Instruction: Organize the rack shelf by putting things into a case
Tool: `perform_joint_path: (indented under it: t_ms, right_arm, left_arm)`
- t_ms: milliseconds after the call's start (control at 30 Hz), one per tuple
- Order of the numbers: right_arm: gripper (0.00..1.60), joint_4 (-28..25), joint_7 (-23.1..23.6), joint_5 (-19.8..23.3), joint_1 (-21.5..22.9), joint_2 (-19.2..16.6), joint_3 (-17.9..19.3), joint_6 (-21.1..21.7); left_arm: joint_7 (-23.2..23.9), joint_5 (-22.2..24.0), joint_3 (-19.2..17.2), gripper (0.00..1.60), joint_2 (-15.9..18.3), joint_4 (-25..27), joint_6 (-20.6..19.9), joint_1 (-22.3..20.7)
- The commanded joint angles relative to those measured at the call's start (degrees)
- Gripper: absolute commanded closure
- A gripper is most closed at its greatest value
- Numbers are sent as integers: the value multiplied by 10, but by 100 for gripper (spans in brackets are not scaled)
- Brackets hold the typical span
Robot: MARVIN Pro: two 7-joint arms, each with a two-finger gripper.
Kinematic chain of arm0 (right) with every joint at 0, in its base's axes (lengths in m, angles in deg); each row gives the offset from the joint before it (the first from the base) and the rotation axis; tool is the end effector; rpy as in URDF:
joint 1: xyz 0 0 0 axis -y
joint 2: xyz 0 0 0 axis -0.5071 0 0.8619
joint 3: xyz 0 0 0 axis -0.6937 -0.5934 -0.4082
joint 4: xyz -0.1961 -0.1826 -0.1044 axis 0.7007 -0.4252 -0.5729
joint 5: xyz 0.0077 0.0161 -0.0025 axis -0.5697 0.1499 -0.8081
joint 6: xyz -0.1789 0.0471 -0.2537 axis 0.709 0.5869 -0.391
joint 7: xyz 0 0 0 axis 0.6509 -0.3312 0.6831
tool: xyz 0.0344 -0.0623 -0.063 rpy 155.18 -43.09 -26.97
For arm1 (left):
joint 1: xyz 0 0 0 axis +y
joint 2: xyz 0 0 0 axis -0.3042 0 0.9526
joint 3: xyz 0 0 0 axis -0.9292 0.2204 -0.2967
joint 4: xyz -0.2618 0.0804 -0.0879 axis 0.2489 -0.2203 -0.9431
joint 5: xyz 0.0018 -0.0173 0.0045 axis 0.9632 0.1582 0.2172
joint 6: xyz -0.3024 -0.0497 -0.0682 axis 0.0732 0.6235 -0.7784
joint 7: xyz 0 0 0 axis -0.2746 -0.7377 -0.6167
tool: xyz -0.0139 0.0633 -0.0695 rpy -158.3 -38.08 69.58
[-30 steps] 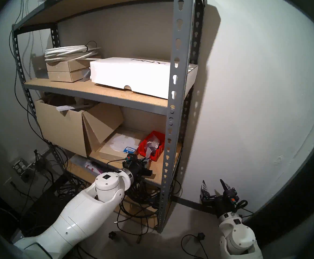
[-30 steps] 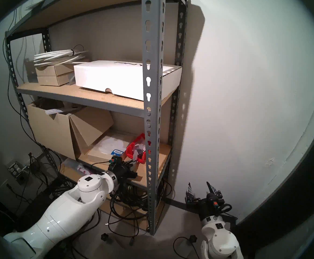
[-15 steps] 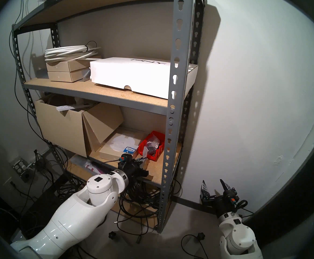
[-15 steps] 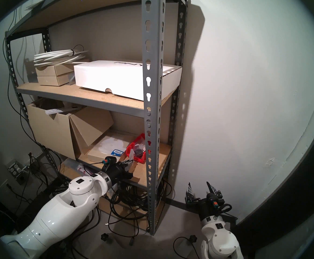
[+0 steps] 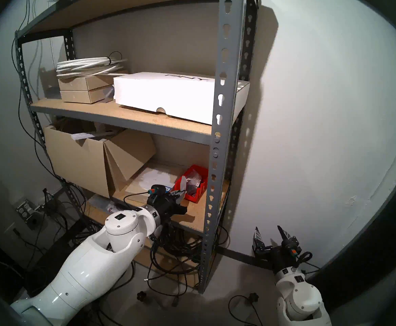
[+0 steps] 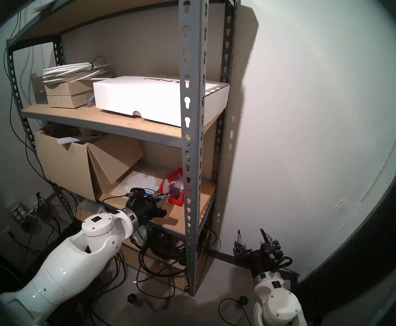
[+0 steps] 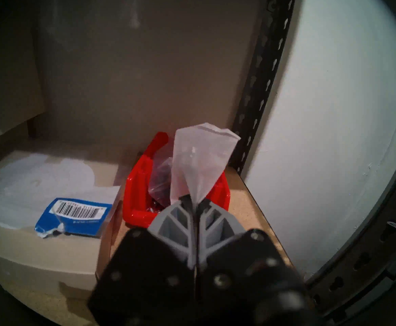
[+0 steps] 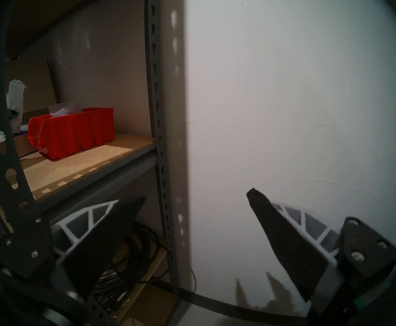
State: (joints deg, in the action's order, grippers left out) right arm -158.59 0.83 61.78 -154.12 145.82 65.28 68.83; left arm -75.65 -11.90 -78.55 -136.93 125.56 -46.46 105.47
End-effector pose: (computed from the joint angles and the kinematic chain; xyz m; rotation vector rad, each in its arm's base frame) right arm 0.2448 -0.0305 -0.3637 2.3718 0.0427 2.0581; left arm 0.3870 -0.0488 -0.2798 2.1207 -0.3680 1.5767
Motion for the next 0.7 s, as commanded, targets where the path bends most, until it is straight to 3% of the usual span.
perform_joint_path:
  t_ms: [0,267,667]
  right_arm:
    - [0,-11,0,0,1,0,0,-2]
    - [0,-12,0,0,1,0,0,-2]
    - [0,-11,0,0,1,0,0,-2]
  left_arm:
    - [22,20,3,160,-20,7,-24,-53]
    - [51,56,-1,160,-30,-21,-67,-81]
    - [88,64,6,160,-43,-77,-98,-142]
